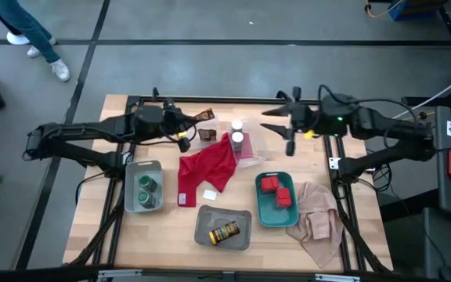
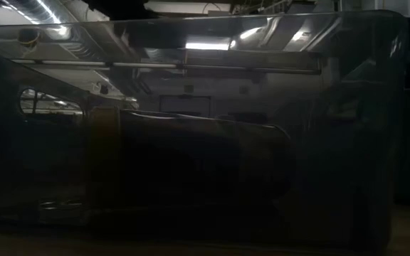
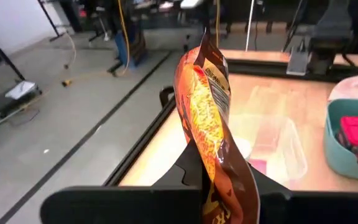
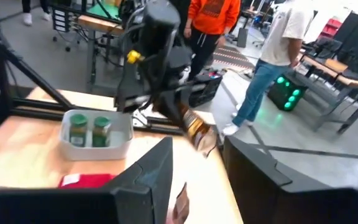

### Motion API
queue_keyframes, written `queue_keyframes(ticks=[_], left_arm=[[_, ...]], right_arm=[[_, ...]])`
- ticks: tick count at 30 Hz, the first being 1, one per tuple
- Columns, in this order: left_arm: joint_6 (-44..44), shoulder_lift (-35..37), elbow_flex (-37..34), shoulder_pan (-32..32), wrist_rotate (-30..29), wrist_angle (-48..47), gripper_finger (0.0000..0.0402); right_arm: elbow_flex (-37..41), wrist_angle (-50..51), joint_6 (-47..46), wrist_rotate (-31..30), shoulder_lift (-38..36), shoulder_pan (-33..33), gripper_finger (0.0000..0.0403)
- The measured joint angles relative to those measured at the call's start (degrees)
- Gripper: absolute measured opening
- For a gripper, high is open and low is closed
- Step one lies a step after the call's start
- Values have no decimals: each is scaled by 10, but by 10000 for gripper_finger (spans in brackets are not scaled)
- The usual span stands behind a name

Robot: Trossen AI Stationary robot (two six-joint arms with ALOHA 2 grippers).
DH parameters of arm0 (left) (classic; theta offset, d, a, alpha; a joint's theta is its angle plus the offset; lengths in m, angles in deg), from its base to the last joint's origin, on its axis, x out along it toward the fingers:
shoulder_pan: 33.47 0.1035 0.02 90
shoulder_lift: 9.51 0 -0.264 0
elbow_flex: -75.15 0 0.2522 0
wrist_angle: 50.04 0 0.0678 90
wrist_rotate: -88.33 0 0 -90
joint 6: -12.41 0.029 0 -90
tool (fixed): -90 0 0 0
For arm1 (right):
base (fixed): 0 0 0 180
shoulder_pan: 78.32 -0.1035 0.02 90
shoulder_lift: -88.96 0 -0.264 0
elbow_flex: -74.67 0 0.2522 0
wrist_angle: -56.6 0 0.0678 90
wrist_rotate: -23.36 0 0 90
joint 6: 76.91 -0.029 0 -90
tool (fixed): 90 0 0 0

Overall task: Sort spices by type
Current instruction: Put the orange seasoning pack into the left transparent bin

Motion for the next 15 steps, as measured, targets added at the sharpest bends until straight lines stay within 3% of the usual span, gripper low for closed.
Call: queue_keyframes(ticks=[15], left_arm=[[-9, -196, 224, 18, 64, -255, 1]], right_arm=[[359, -152, -100, -29, -257, 0, 143]])
